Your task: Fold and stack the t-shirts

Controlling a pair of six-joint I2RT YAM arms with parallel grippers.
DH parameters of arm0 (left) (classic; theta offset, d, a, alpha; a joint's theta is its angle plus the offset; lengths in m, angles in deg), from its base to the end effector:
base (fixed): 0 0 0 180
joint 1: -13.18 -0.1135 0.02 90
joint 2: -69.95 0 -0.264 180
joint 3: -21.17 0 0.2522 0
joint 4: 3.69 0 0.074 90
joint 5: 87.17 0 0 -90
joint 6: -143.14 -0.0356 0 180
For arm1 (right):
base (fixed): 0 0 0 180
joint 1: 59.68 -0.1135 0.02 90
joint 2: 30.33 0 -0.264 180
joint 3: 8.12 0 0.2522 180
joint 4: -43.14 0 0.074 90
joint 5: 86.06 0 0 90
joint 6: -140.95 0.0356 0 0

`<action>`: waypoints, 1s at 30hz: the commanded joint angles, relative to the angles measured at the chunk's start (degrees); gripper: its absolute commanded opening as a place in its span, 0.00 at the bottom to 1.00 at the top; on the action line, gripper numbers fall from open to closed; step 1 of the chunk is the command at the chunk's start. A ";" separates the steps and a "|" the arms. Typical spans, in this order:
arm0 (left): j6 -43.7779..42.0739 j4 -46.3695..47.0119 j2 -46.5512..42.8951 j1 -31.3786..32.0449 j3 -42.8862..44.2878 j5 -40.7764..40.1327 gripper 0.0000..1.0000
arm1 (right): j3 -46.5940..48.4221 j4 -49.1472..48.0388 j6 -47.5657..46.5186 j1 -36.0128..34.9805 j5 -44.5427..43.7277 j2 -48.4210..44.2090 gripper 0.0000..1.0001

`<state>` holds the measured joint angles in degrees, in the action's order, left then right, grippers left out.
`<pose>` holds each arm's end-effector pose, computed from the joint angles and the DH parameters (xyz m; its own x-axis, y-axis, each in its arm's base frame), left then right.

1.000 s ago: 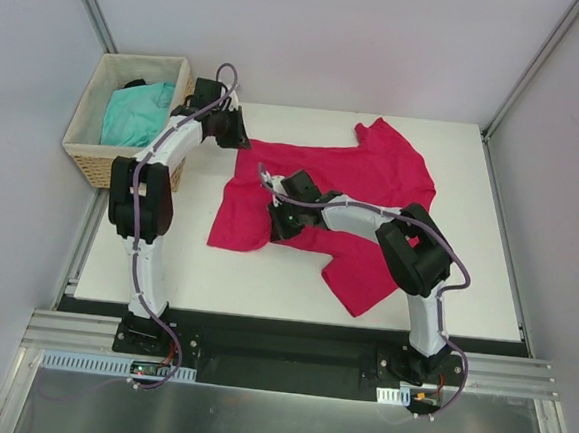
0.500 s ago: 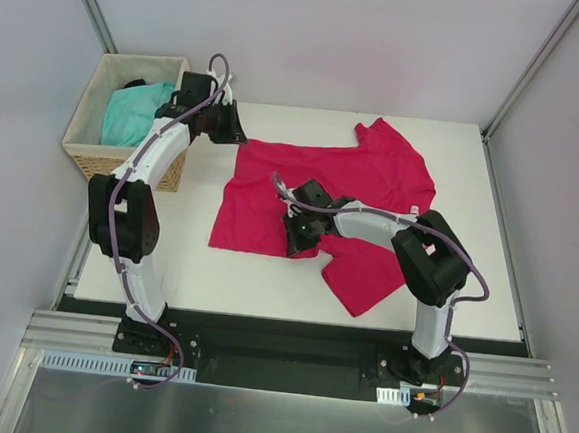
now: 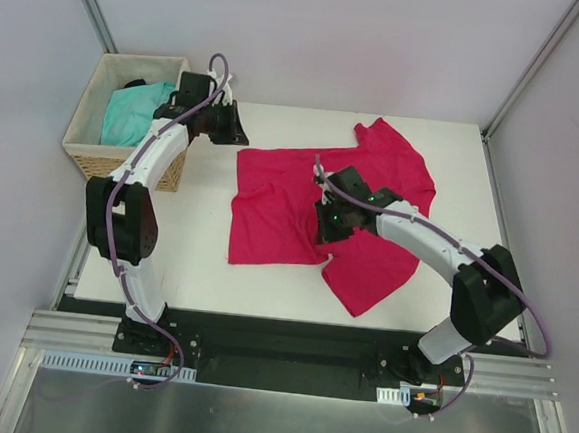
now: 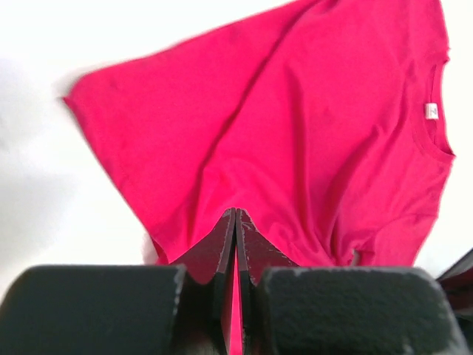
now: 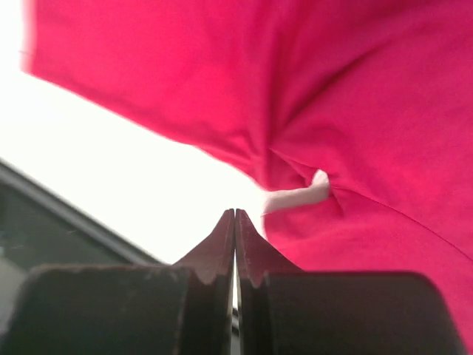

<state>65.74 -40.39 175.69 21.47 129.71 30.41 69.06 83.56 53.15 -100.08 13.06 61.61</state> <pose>0.4242 -0.0785 0.3210 -0.6495 -0.1008 -0.7537 0.3754 0.8194 -0.4331 0.2516 0.2215 0.2235 -0.6519 -0.5051 -0.5656 -0.6843 0.7132 0.1519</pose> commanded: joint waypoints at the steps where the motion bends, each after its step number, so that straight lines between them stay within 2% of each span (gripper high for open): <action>1: 4.34 1.05 -3.08 0.41 -1.53 6.78 0.00 | 16.00 18.14 -2.19 1.37 4.13 -4.06 0.01; 3: 6.46 0.88 -3.34 0.67 -2.41 8.28 0.00 | 26.77 26.38 -4.13 4.27 5.37 -2.04 0.01; 6: 7.70 0.88 -4.39 1.37 -3.72 6.81 0.00 | 34.38 33.17 -3.87 9.36 2.73 2.35 0.01; 8: 7.97 0.88 -4.75 1.46 -3.82 6.62 0.00 | 33.36 33.11 -3.17 14.18 2.57 4.20 0.01; 9: 7.97 0.62 -4.57 1.37 -3.03 6.09 0.00 | 28.04 29.46 -2.55 18.82 2.48 5.52 0.01; 11: 7.88 -0.61 -3.87 1.37 -1.98 5.56 0.00 | 24.66 24.53 -2.37 21.76 3.79 7.02 0.01; 15: 6.65 -2.28 -3.60 1.37 0.66 2.59 0.00 | 20.79 20.55 -2.99 26.59 2.58 10.27 0.01; 21: 5.59 -2.90 -3.69 1.37 1.02 0.20 0.00 | 17.01 16.41 -2.81 30.29 -0.59 12.30 0.01; 25: 6.03 -2.90 -2.81 1.37 1.02 0.46 0.00 | 17.00 19.12 -3.16 30.30 -5.24 12.56 0.01; 30: 5.86 -2.90 -2.46 1.37 1.72 0.11 0.00 | 18.32 24.67 -2.37 31.17 -15.80 14.75 0.01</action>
<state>72.41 -43.14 174.83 22.59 128.66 31.04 85.67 102.84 50.30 -69.79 6.55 75.97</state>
